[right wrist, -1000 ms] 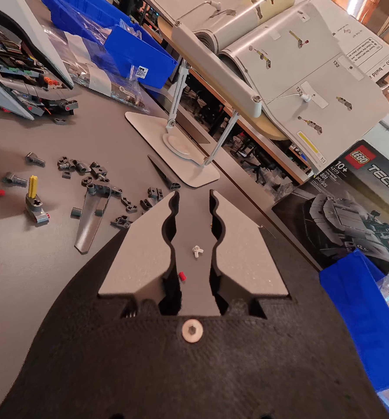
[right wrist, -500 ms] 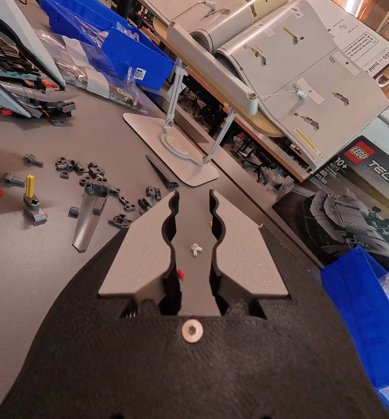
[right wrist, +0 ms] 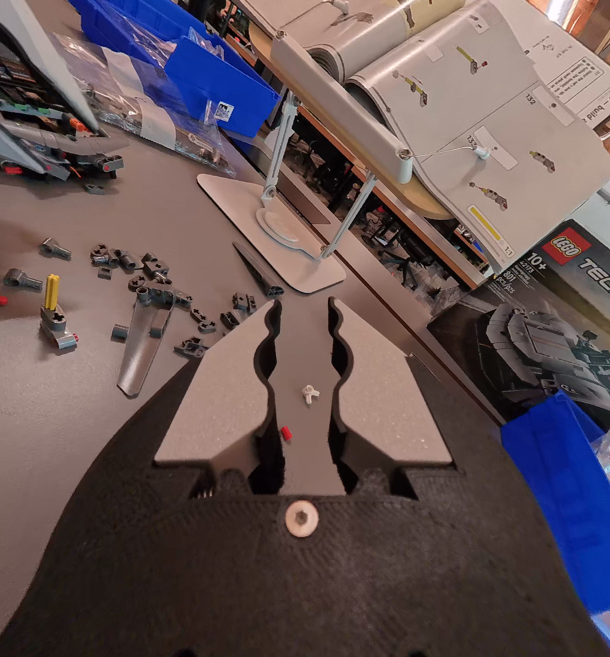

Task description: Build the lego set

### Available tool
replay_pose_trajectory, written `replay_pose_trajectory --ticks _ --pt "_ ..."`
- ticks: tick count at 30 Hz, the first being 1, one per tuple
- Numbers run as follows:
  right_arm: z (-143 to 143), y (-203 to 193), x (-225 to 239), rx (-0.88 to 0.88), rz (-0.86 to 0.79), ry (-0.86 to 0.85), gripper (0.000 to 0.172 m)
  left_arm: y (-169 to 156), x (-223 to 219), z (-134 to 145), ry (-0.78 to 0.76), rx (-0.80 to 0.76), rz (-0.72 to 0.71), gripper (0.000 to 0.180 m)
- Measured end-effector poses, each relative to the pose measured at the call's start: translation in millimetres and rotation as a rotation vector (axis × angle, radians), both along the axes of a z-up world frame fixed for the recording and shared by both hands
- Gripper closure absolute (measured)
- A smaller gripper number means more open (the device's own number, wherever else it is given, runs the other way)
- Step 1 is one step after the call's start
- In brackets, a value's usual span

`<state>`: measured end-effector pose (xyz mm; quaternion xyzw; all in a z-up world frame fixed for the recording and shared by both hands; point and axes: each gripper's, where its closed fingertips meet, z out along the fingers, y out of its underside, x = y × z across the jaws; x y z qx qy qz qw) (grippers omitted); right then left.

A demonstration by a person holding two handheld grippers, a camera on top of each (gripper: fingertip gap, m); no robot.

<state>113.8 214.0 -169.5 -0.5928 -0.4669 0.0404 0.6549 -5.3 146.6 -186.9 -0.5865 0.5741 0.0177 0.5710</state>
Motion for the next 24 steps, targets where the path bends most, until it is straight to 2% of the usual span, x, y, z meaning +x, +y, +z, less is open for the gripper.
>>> replay_pose_trajectory --ticks 4,7,12,14,17,24 --pt "9.5 1.6 7.5 0.008 -0.024 0.051 0.147 -2.7 0.6 0.0 0.016 0.021 -0.007 0.152" --pt "20.9 1.2 14.8 0.019 -0.036 0.111 0.147 2.6 -6.7 11.4 -0.004 0.060 0.026 0.148" --pt "56.0 -10.5 34.8 0.030 -0.037 0.255 0.147 6.5 -14.8 19.7 -0.052 0.043 0.040 0.148" --pt "60.6 -16.8 45.0 0.009 -0.038 0.264 0.147 5.8 -14.7 20.7 -0.048 0.053 0.040 0.149" --pt "50.2 -25.3 57.2 -0.043 -0.034 0.194 0.151 1.6 -9.8 19.6 -0.042 0.051 0.021 0.150" --pt "1.5 -31.7 64.4 -0.245 -0.020 -0.074 0.158 4.4 -7.7 7.9 -0.016 0.025 0.021 0.151"
